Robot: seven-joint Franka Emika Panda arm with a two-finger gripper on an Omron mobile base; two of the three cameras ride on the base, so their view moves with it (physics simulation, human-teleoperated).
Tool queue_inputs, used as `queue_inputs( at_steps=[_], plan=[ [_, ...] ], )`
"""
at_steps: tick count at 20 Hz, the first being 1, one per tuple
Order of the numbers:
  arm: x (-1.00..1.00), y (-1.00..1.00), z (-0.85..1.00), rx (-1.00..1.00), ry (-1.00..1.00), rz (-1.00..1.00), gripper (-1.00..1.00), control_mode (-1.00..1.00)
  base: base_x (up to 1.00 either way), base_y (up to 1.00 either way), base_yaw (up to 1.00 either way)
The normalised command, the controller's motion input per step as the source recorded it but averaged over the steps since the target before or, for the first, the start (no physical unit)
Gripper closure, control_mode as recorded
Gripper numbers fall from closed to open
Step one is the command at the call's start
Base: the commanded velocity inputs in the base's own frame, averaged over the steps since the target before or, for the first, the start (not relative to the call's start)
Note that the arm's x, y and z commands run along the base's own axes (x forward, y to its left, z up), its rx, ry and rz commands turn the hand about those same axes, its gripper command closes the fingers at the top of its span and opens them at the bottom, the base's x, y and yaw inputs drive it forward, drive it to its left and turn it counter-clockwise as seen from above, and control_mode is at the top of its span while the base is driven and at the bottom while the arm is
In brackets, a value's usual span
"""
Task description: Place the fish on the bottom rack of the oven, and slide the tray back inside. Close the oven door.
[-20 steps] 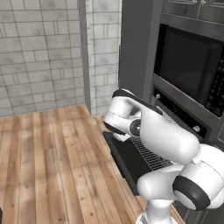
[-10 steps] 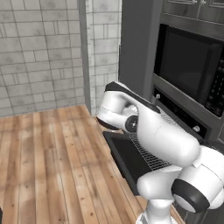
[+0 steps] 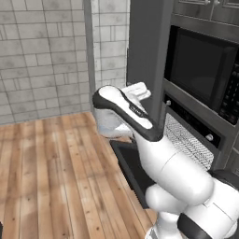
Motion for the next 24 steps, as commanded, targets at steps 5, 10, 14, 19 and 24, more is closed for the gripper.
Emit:
queue_inputs(
  at_steps=[5, 10, 14, 19, 24],
  plan=[
    [0.51, 0.45, 0.58, 0.01, -0.61, 0.05, -1.00, -1.00, 0.00, 0.00, 0.00],
    [0.58, 0.35, 0.30, -0.27, -0.65, 0.00, -1.00, -1.00, 0.00, 0.00, 0.00],
    [0.46, 0.11, 0.00, -0.60, -0.43, -0.03, -1.00, -1.00, 0.00, 0.00, 0.00],
    [0.32, 0.00, 0.04, -0.60, -0.01, -0.01, -1.00, -1.00, 0.00, 0.00, 0.00],
    [0.04, 0.00, 0.33, -0.67, -0.01, 0.00, -1.00, -1.00, 0.00, 0.00, 0.00]
  ],
)
